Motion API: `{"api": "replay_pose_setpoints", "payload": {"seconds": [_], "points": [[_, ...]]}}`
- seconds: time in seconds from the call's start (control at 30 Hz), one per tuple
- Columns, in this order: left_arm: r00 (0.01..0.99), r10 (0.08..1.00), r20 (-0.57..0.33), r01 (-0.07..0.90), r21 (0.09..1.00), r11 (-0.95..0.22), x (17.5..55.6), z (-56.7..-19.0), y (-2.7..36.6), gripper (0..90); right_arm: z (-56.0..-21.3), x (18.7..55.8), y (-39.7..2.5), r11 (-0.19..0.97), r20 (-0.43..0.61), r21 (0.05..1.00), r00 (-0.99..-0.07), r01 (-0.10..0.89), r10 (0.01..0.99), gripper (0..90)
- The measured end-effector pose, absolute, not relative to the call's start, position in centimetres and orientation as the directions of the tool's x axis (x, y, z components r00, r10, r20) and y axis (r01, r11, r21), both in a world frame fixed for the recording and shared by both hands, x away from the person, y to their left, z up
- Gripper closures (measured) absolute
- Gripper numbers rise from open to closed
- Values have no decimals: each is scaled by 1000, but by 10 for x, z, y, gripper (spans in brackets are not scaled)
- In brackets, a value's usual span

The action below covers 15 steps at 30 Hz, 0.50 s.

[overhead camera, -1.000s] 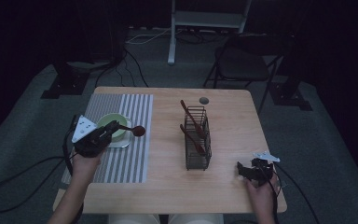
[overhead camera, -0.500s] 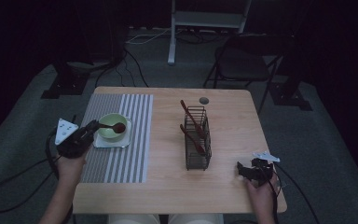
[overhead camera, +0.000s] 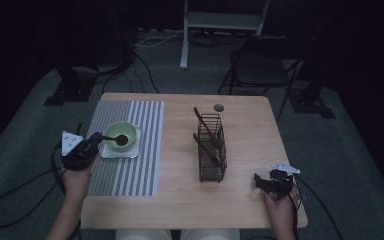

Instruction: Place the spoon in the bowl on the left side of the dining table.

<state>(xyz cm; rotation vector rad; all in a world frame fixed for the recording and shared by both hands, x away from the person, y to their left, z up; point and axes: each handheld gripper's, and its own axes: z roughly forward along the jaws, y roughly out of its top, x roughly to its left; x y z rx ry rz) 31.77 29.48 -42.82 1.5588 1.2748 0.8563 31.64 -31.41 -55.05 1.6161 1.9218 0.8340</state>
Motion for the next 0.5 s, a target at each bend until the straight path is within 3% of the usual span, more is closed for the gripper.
{"api": "replay_pose_setpoints", "payload": {"seconds": [0.5], "points": [[183, 980, -83, 367, 930, 10, 319, -456, 294, 831, -550, 316, -314, 112, 16, 721, -178, 684, 984, 121]]}}
